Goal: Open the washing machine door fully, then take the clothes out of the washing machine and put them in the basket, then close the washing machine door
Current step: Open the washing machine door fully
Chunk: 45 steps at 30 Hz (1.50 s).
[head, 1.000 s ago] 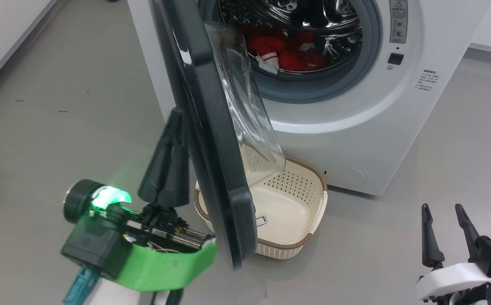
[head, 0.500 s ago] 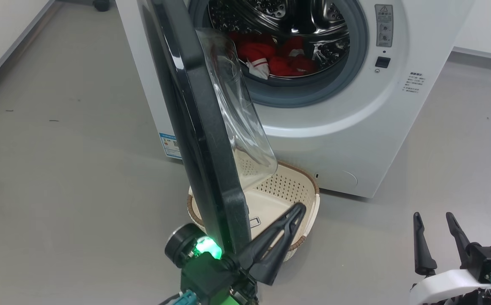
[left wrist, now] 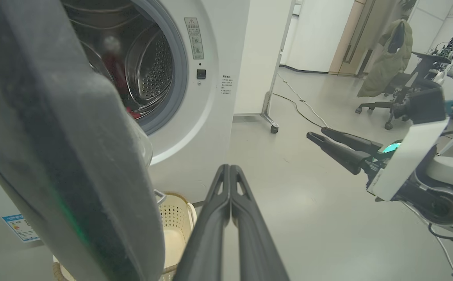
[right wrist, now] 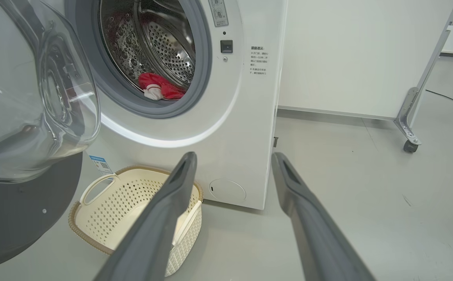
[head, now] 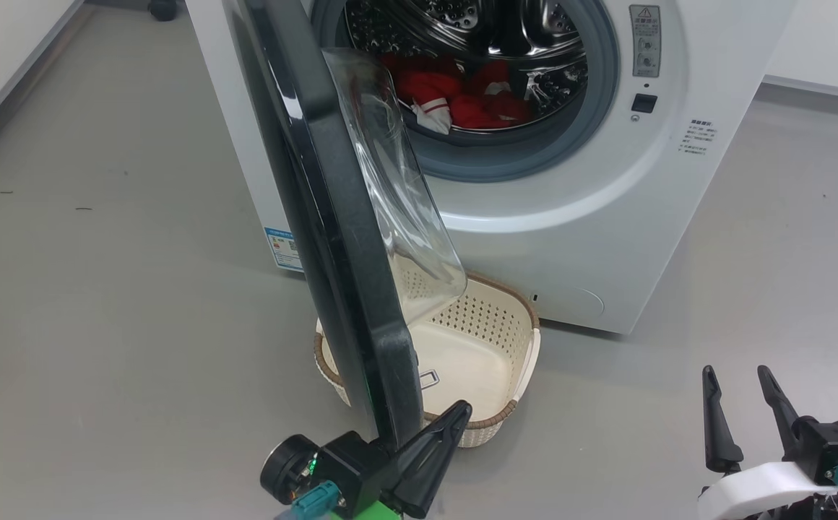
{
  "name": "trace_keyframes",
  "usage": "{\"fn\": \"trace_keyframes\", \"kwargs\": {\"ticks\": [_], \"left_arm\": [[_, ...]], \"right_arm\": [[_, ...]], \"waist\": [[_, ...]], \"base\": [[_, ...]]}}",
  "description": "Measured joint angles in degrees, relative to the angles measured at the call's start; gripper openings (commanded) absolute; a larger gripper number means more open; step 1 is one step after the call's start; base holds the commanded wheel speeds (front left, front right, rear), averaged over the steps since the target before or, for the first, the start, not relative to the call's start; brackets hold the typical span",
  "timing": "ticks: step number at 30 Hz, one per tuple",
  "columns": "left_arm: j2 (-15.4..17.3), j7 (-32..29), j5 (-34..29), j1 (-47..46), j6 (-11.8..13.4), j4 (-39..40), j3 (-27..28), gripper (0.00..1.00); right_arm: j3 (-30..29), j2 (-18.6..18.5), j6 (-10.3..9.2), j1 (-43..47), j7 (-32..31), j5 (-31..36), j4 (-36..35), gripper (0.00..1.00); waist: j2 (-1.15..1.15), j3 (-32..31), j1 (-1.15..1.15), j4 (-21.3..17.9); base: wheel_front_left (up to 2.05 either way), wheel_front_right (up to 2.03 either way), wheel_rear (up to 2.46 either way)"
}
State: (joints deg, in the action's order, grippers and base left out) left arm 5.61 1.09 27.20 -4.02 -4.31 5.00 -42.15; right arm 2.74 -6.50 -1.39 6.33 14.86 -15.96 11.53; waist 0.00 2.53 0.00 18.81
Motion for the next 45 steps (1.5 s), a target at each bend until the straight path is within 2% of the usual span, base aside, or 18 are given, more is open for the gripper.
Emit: {"fn": "trace_keyframes", "kwargs": {"ticks": [11, 27, 45], "left_arm": [[-0.25, 1.05, 0.03, -0.06, 1.59, -2.66, 3.33, 0.00], [-1.22, 3.61, 0.03, -0.40, 3.13, -4.20, 4.61, 0.00], [-2.08, 5.61, 0.04, -0.38, 4.01, -5.77, 3.79, 0.00]], "right_arm": [[-0.63, 0.29, 0.33, -0.01, 0.00, 0.57, 0.00, 1.00], [-2.27, 0.67, 1.26, -0.13, 0.00, 1.05, 0.04, 1.00], [-4.63, 0.68, 1.52, -0.13, 0.00, 1.55, -0.04, 1.00]], "waist": [[0.00, 0.74, 0.00, -0.26], [0.00, 2.02, 0.00, 0.37], [0.00, 2.43, 0.00, 6.35]], "base": [[0.00, 0.00, 0.00], [0.00, 0.00, 0.00], [0.00, 0.00, 0.00]]}}
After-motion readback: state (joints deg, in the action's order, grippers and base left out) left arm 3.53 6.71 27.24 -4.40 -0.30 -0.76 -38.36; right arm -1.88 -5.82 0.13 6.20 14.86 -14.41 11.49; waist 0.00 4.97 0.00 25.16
